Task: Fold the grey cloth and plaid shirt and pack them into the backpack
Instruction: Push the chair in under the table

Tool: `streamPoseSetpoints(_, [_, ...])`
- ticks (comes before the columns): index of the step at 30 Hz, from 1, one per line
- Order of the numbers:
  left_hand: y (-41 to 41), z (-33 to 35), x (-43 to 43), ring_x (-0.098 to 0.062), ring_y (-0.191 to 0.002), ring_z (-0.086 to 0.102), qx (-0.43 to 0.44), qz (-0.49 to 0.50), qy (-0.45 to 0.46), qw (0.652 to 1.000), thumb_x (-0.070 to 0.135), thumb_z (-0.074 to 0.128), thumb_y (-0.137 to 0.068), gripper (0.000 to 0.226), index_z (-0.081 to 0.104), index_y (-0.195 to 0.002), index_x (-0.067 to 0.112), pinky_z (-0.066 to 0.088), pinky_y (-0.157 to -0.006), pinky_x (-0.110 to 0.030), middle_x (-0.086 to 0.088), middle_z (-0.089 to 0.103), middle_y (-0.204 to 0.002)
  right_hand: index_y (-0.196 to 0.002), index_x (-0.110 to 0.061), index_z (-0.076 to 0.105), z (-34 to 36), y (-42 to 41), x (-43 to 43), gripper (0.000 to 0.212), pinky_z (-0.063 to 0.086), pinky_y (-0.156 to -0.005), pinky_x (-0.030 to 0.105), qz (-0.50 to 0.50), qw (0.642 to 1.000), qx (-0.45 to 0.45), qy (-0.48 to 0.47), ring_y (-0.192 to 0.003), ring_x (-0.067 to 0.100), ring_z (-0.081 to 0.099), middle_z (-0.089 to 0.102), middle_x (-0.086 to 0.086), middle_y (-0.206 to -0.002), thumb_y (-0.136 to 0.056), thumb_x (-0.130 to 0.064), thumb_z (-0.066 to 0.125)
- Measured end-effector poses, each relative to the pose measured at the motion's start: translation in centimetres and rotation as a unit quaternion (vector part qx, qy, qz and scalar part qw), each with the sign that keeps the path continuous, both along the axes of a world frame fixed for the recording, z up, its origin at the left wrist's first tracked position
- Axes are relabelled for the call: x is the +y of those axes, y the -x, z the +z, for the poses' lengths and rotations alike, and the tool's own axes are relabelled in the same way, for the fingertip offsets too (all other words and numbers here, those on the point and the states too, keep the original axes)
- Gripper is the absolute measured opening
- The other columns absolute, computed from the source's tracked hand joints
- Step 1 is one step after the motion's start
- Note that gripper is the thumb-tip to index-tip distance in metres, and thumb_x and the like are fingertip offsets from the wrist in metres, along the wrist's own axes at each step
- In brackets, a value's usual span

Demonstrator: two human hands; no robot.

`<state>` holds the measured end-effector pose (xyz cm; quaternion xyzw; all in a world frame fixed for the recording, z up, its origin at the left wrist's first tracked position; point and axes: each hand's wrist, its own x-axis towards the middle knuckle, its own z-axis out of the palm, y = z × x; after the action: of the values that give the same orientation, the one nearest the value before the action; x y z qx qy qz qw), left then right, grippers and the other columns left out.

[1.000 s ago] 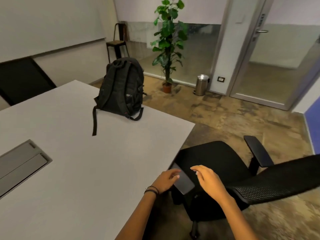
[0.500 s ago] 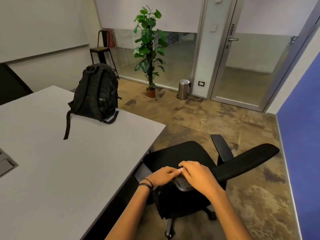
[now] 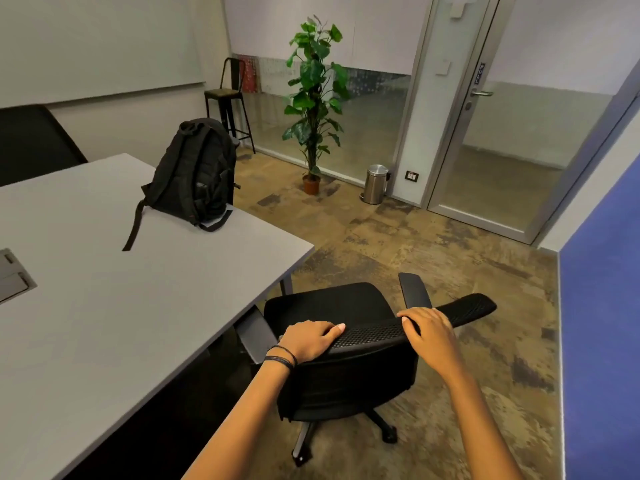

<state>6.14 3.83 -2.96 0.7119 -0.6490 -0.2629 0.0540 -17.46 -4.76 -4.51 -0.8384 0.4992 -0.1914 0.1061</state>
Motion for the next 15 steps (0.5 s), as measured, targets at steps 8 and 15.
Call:
streamPoseSetpoints(8, [1.3, -0.4, 0.8, -0.023, -0.101, 0.060, -0.039, 0.042, 0.067, 0.996, 0.050, 0.022, -0.098, 0.050, 0.063, -0.114, 0.025, 0.047, -0.083, -0.036, -0.003, 0.066, -0.110, -0.100, -0.020, 0.068, -0.9, 1.2, -1.2, 0.025, 0.032, -0.104, 0.038, -0.035, 0.999, 0.017, 0.018, -0.105, 0.015, 0.058, 0.067, -0.006, -0.104, -0.094, -0.023, 0.043])
streamPoseSetpoints(15, [0.9, -1.1, 1.0, -0.022, -0.095, 0.062, -0.026, 0.046, 0.084, 0.995, 0.046, 0.025, -0.099, 0.047, 0.065, -0.109, 0.022, 0.046, -0.076, -0.031, -0.003, 0.068, -0.104, -0.106, -0.023, 0.064, -0.8, 0.8, -0.7, 0.026, 0.022, -0.109, 0.035, -0.049, 0.998, 0.044, -0.005, -0.115, 0.014, 0.051, 0.063, -0.007, -0.113, -0.096, -0.025, 0.040])
